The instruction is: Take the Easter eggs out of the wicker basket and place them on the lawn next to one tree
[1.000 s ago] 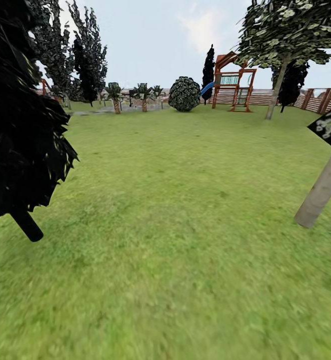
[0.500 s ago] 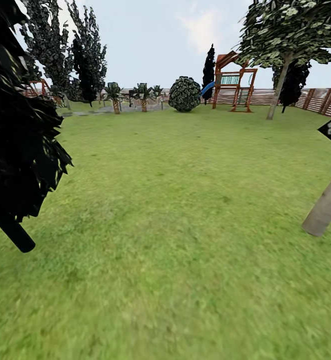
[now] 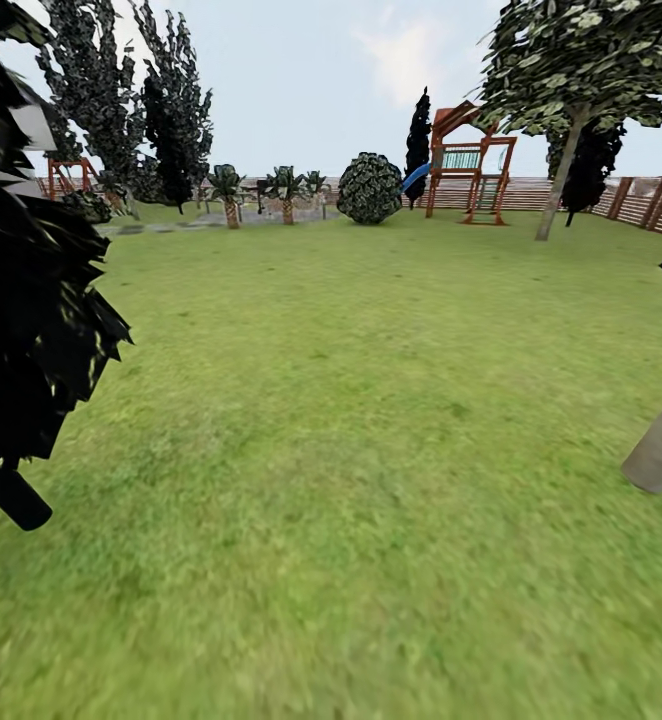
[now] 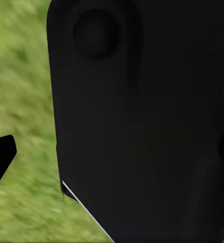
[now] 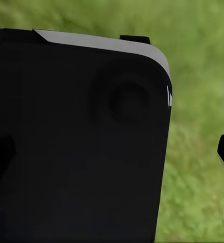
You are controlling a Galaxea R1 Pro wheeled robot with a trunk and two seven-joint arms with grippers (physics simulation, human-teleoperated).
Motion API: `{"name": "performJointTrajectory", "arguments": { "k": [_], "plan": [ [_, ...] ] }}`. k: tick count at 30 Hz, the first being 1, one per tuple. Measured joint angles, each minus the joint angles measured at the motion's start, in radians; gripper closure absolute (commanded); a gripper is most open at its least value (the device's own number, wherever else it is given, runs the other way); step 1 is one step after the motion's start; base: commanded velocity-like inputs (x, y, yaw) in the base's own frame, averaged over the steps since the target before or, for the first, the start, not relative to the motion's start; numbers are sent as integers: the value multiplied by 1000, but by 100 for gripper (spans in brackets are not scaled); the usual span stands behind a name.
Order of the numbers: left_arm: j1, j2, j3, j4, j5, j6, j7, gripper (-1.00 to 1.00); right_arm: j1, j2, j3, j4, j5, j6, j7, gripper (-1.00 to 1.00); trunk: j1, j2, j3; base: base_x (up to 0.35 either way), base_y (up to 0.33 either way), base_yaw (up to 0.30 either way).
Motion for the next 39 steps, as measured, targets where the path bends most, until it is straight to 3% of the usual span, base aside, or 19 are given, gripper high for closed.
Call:
{"name": "performJointTrajectory", "arguments": {
  "k": [39],
  "plan": [
    [0, 0, 0, 0, 0, 0, 0, -100, 0, -2, -1, -1, -4, 0, 0, -100, 0, 0, 0, 340, 0, 0]
  ]
}}
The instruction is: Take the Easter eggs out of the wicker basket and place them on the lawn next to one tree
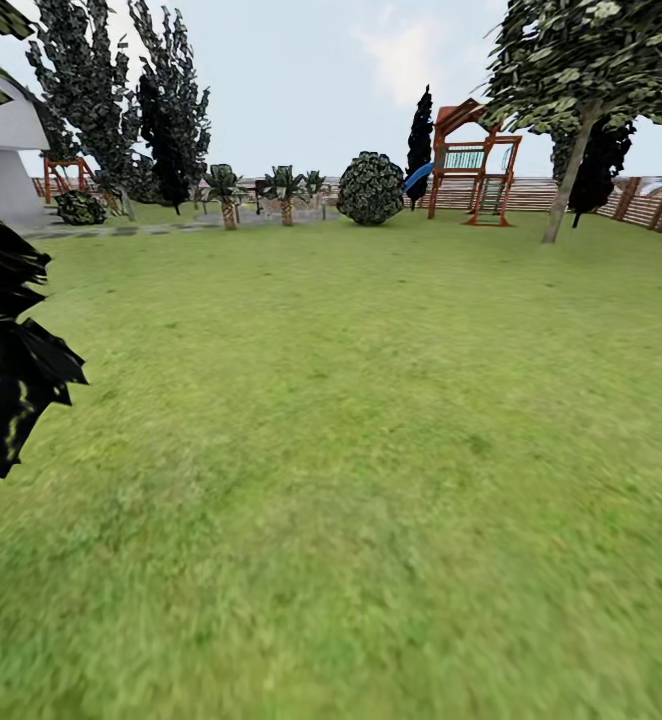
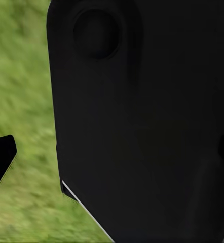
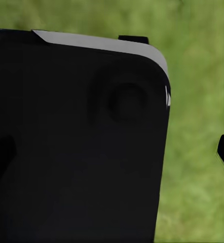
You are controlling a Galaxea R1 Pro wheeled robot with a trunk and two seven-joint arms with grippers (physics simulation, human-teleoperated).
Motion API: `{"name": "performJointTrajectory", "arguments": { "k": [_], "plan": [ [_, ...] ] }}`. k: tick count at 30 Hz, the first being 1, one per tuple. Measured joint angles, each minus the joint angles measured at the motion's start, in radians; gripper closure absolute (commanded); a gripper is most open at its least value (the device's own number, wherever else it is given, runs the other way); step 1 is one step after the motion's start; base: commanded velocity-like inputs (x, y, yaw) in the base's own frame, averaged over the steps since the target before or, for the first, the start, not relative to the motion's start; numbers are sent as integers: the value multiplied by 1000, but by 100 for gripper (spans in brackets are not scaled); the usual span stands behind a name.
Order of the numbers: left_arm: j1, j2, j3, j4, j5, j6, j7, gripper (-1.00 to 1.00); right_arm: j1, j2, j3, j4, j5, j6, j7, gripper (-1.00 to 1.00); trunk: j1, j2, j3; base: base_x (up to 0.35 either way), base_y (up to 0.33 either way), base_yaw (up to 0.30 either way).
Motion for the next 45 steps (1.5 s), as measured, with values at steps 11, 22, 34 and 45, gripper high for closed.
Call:
{"name": "performJointTrajectory", "arguments": {
  "k": [11, 22, 34, 45],
  "plan": [
    [0, 0, 0, 0, 0, 0, 0, -100, 0, 1, 0, 0, 0, -1, 3, -100, 0, 0, 0, 340, 0, 13],
    [0, 0, 0, 0, 0, 0, 0, -100, 0, 3, 0, 0, 0, -2, 3, -100, 0, 0, 0, 340, 0, 262],
    [0, 0, 0, 0, 0, 0, 0, -100, 0, 5, 0, 0, 2, -2, 2, -100, 0, 0, 0, 340, 0, 286],
    [0, 0, 0, 0, 0, 0, 0, -100, 0, -1, 0, 0, 1, 0, 6, -100, 0, 0, 0, 340, 0, 22]
  ]
}}
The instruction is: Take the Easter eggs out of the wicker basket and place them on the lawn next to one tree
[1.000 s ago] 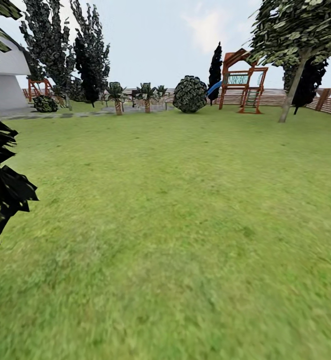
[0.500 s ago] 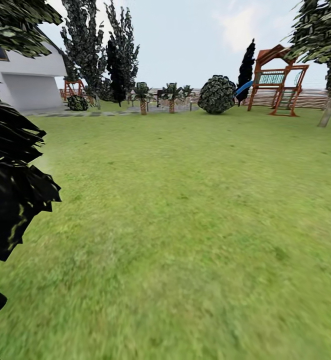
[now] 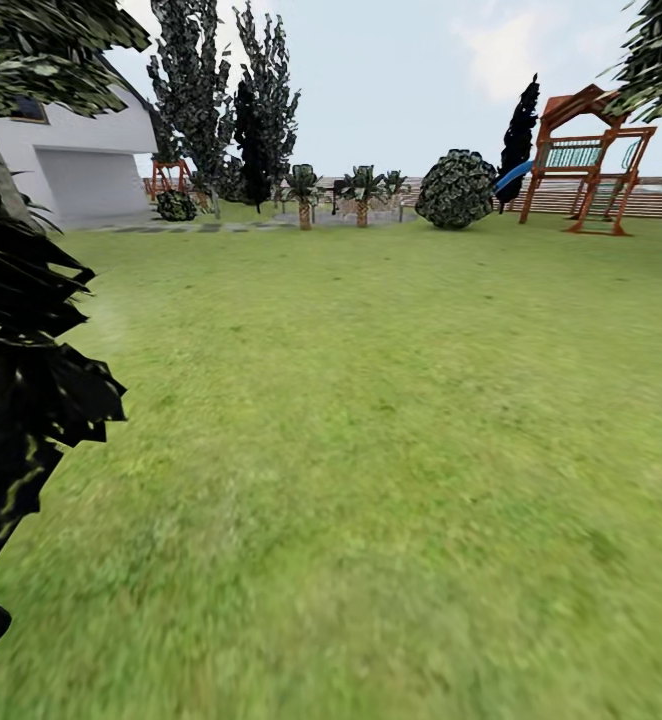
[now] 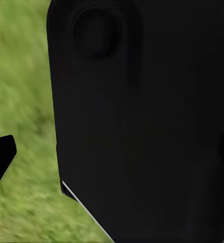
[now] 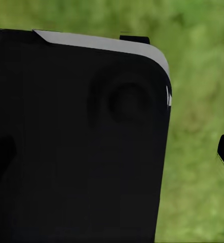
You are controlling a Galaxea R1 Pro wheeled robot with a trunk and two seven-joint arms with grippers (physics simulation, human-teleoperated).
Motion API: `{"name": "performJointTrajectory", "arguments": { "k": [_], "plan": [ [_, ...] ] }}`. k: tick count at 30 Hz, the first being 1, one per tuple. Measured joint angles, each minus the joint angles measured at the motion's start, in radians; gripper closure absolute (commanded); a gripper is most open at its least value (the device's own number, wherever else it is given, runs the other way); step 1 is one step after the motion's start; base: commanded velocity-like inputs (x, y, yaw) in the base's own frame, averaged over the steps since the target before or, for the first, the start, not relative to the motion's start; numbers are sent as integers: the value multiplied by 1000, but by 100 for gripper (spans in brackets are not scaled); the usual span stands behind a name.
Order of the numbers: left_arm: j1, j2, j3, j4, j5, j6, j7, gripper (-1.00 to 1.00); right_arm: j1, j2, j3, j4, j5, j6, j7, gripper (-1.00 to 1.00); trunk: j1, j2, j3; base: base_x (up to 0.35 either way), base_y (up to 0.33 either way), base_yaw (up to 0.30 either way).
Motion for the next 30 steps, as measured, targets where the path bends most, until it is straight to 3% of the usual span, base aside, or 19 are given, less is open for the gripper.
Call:
{"name": "performJointTrajectory", "arguments": {
  "k": [30],
  "plan": [
    [0, 0, 0, 0, 0, 0, 0, -100, 0, 0, 0, -1, -4, 0, 0, -100, 0, 0, 0, 340, 0, 0]
  ]
}}
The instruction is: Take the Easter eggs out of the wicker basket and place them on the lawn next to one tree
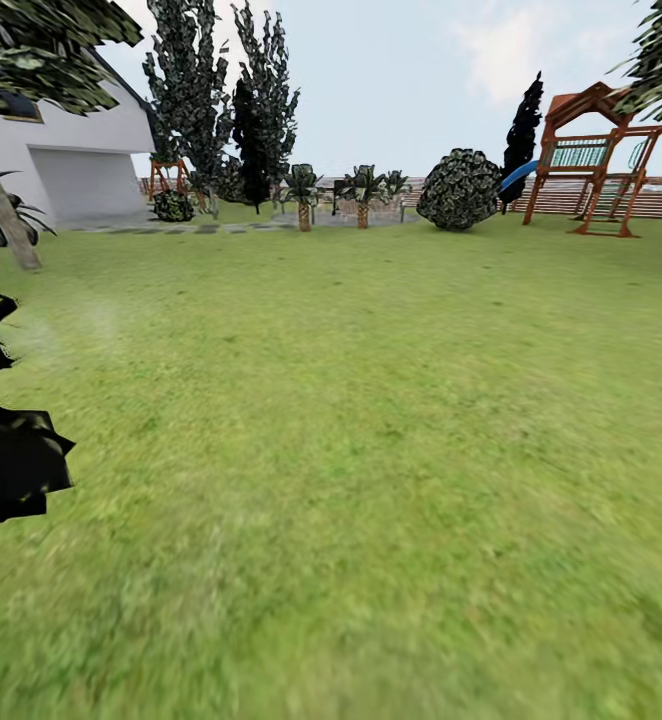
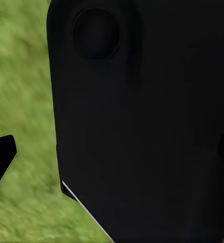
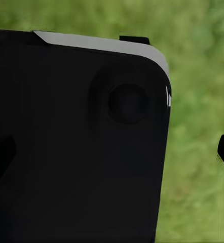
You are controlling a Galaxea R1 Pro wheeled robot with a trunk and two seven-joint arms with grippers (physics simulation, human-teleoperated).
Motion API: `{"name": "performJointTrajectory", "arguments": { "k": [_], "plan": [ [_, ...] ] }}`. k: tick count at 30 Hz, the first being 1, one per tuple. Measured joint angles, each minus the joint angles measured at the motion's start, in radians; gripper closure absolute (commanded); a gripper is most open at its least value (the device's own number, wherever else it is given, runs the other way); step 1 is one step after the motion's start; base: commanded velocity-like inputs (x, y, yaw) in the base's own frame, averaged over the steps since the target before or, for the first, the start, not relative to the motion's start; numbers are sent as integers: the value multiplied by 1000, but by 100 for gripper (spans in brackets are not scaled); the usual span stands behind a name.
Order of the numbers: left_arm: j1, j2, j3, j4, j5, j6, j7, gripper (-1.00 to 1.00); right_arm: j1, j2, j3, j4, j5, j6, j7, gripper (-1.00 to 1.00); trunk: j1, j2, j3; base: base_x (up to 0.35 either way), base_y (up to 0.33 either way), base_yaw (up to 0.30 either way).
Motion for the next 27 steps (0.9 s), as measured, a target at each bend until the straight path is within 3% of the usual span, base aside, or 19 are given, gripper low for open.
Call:
{"name": "performJointTrajectory", "arguments": {
  "k": [27],
  "plan": [
    [0, 0, -1, 0, 0, 1, 0, -100, 0, 6, 0, 1, 4, -1, -3, -100, 0, 0, 0, 340, 0, 0]
  ]
}}
